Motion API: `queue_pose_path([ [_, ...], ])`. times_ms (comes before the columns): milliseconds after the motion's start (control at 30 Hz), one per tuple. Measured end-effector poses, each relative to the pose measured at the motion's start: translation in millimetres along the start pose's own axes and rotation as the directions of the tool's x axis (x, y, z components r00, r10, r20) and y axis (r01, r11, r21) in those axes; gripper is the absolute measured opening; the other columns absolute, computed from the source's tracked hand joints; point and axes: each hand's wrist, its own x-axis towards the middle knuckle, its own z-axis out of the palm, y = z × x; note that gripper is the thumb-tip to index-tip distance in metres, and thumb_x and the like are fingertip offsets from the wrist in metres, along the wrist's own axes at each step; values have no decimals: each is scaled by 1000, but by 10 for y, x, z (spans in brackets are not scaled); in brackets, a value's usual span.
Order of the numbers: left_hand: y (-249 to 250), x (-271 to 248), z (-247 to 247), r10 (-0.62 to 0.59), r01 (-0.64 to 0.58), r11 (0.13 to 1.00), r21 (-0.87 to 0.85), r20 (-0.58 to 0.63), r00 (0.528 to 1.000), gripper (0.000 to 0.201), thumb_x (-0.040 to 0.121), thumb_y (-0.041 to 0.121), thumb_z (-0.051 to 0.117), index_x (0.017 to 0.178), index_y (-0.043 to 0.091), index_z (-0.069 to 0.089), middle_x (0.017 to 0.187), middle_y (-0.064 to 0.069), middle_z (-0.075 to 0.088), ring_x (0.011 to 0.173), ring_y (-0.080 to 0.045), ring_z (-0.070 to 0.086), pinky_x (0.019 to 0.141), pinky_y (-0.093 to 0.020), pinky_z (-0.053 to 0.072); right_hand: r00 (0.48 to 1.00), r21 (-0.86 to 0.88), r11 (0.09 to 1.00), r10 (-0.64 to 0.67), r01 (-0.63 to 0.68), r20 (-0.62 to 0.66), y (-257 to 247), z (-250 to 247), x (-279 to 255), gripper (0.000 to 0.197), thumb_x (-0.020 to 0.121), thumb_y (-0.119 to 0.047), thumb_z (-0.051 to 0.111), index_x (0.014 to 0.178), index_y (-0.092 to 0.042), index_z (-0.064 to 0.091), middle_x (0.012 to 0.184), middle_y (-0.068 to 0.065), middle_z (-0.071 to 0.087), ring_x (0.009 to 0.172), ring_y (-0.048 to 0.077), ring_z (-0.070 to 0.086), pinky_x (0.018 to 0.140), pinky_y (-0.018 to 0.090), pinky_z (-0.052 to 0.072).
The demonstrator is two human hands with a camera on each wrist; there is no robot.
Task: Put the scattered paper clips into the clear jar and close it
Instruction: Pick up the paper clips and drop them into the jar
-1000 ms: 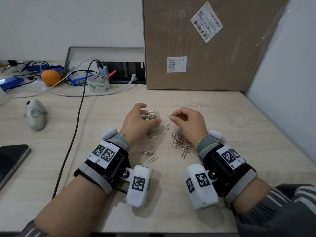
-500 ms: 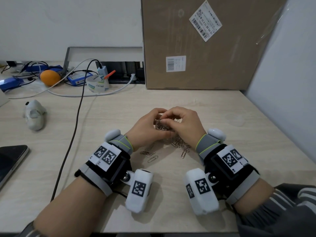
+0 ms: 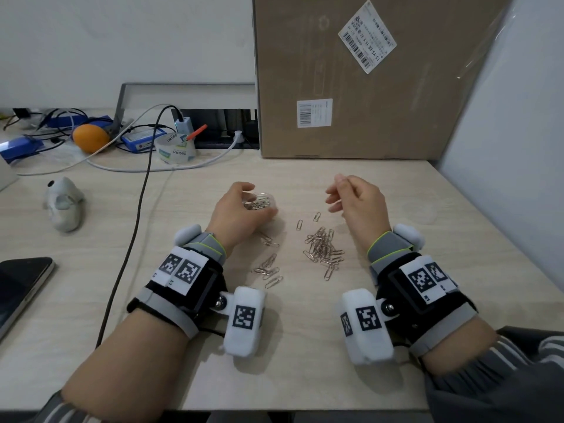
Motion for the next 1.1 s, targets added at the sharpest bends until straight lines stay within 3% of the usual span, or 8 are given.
queue_pose_path([
  [333, 8, 57, -135, 34, -28, 989, 146, -42, 999, 49, 76, 30, 75, 120, 19, 56, 128, -4, 49, 118, -19, 47, 101, -38, 42, 948, -315, 922, 283, -227, 144, 77, -212, 46, 54, 93, -46, 41, 55, -10, 54, 51, 7, 59, 41, 22, 56, 51, 25, 43],
  [433, 193, -26, -251, 137, -136, 991, 21, -122, 983, 15, 82, 27, 69, 87, 14, 64, 91, -5, 63, 81, -13, 57, 74, -29, 49, 885, -349, 901, 365, -257, 291, 33, -227, 9, 60, 93, -49, 38, 49, -10, 52, 45, 9, 60, 36, 20, 53, 38, 18, 36],
  [500, 260, -76, -328, 86, -84, 996, -27, 62, 994, 24, 87, 26, 65, 70, 9, 63, 63, -4, 60, 53, -10, 51, 52, -22, 40, 812, -340, 894, 420, -293, 405, 6, -211, -24, 63, 93, -50, 37, 45, -11, 48, 41, 8, 59, 33, 18, 52, 36, 17, 32],
  [567, 279, -138, -369, -24, 8, 999, 48, 339, 940, 34, 90, 27, 60, 62, 8, 63, 52, -3, 59, 44, -10, 50, 45, -20, 34, 749, -333, 889, 449, -316, 488, -18, -199, -48, 66, 93, -51, 37, 39, -14, 46, 41, 9, 60, 32, 18, 53, 39, 20, 29],
  [667, 272, -208, -370, -169, 75, 981, 177, 615, 770, 38, 94, 28, 53, 64, 9, 66, 54, -3, 65, 43, -11, 56, 43, -19, 35, 685, -315, 896, 443, -313, 579, -50, -191, -65, 68, 93, -52, 36, 37, -15, 46, 42, 9, 62, 32, 18, 55, 36, 17, 30],
  [900, 268, -303, -240, -297, 139, 955, 264, 805, 513, 40, 98, 30, 43, 81, 6, 70, 73, -8, 74, 56, -15, 67, 51, -18, 49, 610, -213, 925, 369, -314, 702, -58, -102, -123, 64, 94, -49, 37, 44, -11, 49, 55, 10, 69, 44, 17, 63, 42, 18, 39],
  [967, 249, -309, -206, -277, 164, 961, 224, 820, 501, 35, 98, 27, 42, 87, 7, 69, 79, -9, 74, 61, -16, 68, 56, -20, 51, 613, -178, 933, 342, -314, 712, -55, -74, -125, 59, 94, -47, 38, 51, -10, 55, 61, 9, 71, 51, 14, 65, 47, 17, 43],
  [1100, 232, -268, -181, -169, 193, 979, 68, 802, 573, 23, 99, 14, 42, 103, 9, 64, 95, -8, 71, 75, -14, 67, 64, -20, 54, 685, -62, 942, 284, -330, 670, -30, -36, -118, 47, 94, -39, 45, 64, -9, 65, 70, 6, 73, 63, 14, 69, 57, 16, 49],
])
